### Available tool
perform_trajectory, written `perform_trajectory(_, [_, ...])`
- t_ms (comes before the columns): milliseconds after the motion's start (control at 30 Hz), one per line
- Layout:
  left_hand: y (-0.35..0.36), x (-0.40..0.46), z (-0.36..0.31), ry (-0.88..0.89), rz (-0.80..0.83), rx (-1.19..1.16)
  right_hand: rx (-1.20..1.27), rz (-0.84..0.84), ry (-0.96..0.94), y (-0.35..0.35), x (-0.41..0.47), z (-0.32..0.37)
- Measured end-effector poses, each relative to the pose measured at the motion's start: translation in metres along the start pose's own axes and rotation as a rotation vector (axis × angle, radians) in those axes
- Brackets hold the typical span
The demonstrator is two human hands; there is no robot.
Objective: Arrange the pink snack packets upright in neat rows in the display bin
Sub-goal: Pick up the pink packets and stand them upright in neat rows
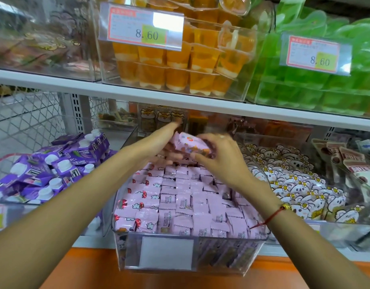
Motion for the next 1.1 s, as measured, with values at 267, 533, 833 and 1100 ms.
perform_trajectory(267, [0.013, 0.005, 0.028, 0.303, 0.222, 0.805, 0.666, -0.157, 0.574, 0.001, 0.009, -0.011])
perform_trajectory(533, [0.010, 0.008, 0.032, 0.267, 0.295, 1.190, 0.946, -0.062, 0.688, 0.018, 0.011, -0.010])
perform_trajectory(833, [0.005, 0.010, 0.032, 0.256, 0.324, 1.178, 0.503, 0.100, 0.440, 0.026, 0.005, -0.008])
perform_trajectory(1100, [0.001, 0.014, 0.036, 0.279, 0.230, 1.054, -0.056, 0.157, 0.279, 0.019, 0.008, -0.018])
Point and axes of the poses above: each hand's wrist, its own x-axis towards the middle knuckle, its own y-axis out of the palm, z = x × y, the point moved 1 cm from there along x, towards the middle knuckle, and after that the axes turned 3 degrees about y, right-handed, at the moved point
